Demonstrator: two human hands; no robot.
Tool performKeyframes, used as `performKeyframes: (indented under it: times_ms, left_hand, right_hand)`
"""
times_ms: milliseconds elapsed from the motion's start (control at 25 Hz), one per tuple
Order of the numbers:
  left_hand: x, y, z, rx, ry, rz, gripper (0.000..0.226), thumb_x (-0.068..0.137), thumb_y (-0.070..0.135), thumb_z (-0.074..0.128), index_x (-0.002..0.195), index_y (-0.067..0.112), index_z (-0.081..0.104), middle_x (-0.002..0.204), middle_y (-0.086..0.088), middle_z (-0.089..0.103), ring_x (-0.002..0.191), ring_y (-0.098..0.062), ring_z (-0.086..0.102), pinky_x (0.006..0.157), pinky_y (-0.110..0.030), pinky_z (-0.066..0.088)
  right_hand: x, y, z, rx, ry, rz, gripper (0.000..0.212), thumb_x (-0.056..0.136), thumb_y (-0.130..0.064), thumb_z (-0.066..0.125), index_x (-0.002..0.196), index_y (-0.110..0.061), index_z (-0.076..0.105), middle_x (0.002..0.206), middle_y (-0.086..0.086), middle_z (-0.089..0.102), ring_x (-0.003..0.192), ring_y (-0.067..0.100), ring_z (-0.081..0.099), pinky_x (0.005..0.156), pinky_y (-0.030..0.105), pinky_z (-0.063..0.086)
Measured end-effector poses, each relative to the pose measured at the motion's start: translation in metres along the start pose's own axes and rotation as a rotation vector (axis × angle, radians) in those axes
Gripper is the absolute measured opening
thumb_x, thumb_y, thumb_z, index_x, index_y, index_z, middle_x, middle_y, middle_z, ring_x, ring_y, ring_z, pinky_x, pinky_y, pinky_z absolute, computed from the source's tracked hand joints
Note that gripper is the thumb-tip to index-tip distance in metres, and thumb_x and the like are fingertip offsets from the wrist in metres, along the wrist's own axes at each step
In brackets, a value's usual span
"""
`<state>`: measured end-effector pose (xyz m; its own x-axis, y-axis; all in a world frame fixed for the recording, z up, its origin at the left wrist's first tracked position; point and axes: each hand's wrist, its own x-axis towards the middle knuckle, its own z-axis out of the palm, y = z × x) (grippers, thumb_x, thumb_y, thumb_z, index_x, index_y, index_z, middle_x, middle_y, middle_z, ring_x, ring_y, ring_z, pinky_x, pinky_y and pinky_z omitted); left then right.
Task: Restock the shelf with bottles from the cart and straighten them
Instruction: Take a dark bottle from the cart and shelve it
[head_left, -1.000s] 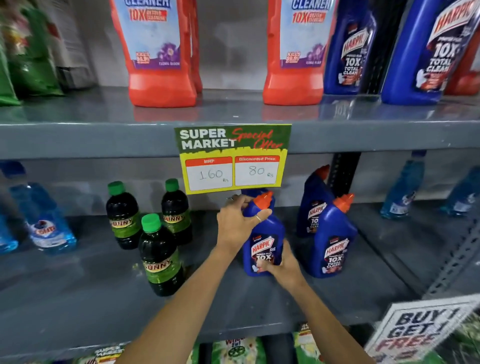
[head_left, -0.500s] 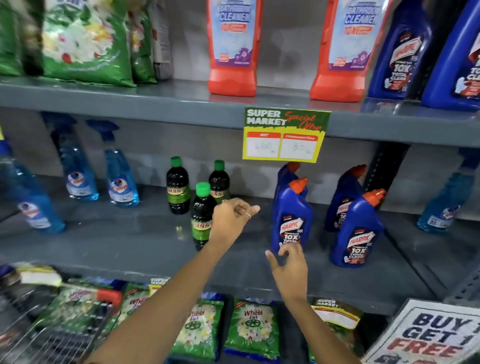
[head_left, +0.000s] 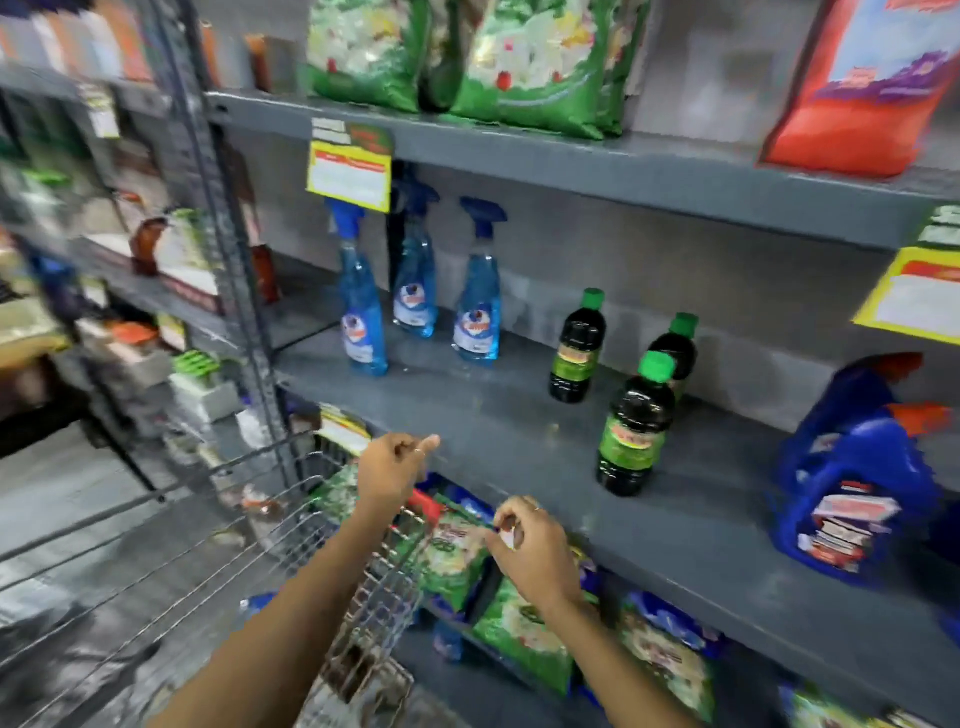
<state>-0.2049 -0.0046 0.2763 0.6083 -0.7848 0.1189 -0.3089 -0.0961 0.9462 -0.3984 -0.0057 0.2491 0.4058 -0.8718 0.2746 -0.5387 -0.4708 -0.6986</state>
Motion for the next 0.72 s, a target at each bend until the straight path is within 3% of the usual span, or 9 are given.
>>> performKeyframes:
  times_ms: [80,160,280,440,600,720]
  left_hand:
    - [0.017,-0.039,-0.030,0.011,0.008,-0.086,0.034,0.077,0.024,0.071,0.049,0.015,0.054,0.040,0.002,0.052,0.045,-0.014,0.053,0.055,-0.033,0.046]
    - [0.032,-0.076,-0.056,0.060,0.036,-0.212,0.034,0.077,0.025,0.071,0.050,0.014,0.053,0.043,-0.002,0.054,0.045,-0.015,0.051,0.054,-0.034,0.045]
    - [0.048,-0.131,-0.087,0.067,0.033,-0.375,0.023,0.077,0.019,0.070,0.061,0.005,0.062,0.057,-0.015,0.062,0.049,-0.020,0.053,0.057,-0.036,0.050]
    - [0.060,-0.204,-0.114,0.100,0.028,-0.554,0.029,0.078,0.019,0.070,0.052,0.017,0.057,0.053,-0.010,0.057,0.053,-0.022,0.056,0.063,-0.038,0.052]
    - [0.058,-0.274,-0.117,0.142,0.008,-0.738,0.024,0.077,0.023,0.072,0.058,0.011,0.063,0.051,-0.006,0.057,0.050,-0.021,0.056,0.059,-0.029,0.044]
    - [0.049,-0.320,-0.109,0.218,-0.041,-0.875,0.029,0.081,0.030,0.065,0.069,0.004,0.062,0.066,-0.015,0.059,0.075,-0.033,0.067,0.071,-0.034,0.050]
  right_hand:
    - [0.022,-0.017,0.037,-0.005,-0.108,-0.028,0.014,0.075,-0.027,0.068,0.072,-0.022,0.055,0.064,-0.014,0.047,0.055,-0.002,0.041,0.057,0.020,0.031]
    - [0.043,-0.030,0.077,-0.022,-0.210,-0.019,0.013,0.076,-0.028,0.068,0.076,-0.019,0.059,0.068,-0.013,0.049,0.059,0.001,0.043,0.060,0.025,0.037]
    - [0.071,-0.046,0.140,-0.055,-0.389,-0.021,0.011,0.080,-0.025,0.066,0.082,-0.016,0.060,0.075,-0.004,0.058,0.071,0.012,0.050,0.062,0.024,0.039]
    - [0.098,-0.054,0.218,-0.118,-0.635,0.025,0.004,0.082,-0.017,0.062,0.082,-0.014,0.059,0.090,0.009,0.066,0.083,0.023,0.060,0.072,0.034,0.052]
    - [0.106,-0.033,0.291,-0.270,-0.880,0.156,0.033,0.082,-0.012,0.057,0.057,-0.026,0.039,0.074,0.003,0.056,0.077,0.025,0.056,0.065,0.035,0.046]
    - [0.101,-0.015,0.338,-0.410,-1.105,0.240,0.015,0.078,-0.017,0.066,0.071,-0.015,0.053,0.081,0.014,0.060,0.086,0.028,0.060,0.067,0.033,0.044]
